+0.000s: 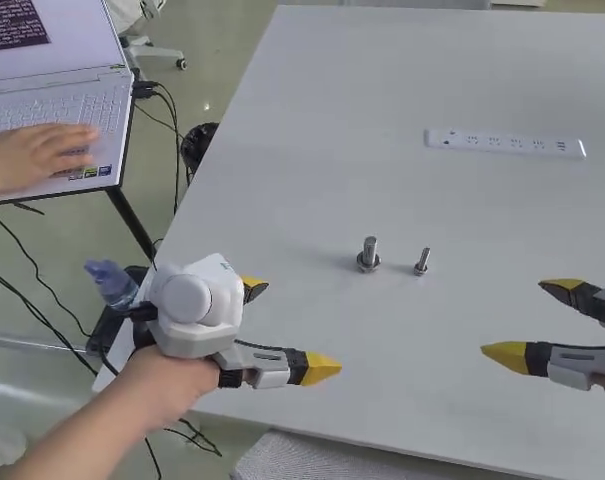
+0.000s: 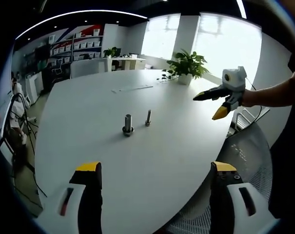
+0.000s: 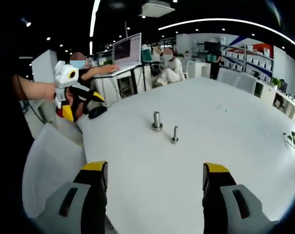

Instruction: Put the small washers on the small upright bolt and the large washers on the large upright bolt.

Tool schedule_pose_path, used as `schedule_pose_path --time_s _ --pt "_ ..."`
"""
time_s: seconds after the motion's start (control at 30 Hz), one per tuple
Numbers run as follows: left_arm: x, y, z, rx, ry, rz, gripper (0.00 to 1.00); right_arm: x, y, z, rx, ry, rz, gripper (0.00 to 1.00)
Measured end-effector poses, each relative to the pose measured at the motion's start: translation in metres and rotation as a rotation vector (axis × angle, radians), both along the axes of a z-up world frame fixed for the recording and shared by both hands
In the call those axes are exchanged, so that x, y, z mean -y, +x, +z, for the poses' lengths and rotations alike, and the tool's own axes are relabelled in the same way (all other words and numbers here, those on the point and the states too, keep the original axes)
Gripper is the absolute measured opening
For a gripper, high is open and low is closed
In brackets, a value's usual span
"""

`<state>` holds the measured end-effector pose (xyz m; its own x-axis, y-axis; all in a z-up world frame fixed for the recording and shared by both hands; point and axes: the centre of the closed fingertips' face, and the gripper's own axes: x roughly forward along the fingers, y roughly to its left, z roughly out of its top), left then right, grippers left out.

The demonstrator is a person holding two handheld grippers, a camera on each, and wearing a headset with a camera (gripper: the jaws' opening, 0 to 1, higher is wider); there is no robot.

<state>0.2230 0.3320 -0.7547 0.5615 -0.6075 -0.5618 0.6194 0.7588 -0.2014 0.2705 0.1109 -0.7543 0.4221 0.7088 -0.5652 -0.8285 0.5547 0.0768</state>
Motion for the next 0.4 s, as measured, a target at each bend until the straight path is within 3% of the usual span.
schedule_pose_path --time_s 0.13,0.4 --pt "0.0 -0.001 -0.001 -0.002 0.011 -0.015 0.92 0.007 -0.002 -0.007 -0.02 0.008 -0.031 0.87" --pt "0.001 0.002 0.0 0.003 -0.008 -0.005 0.92 0.014 -0.005 -0.01 -0.007 -0.007 -0.057 0.91"
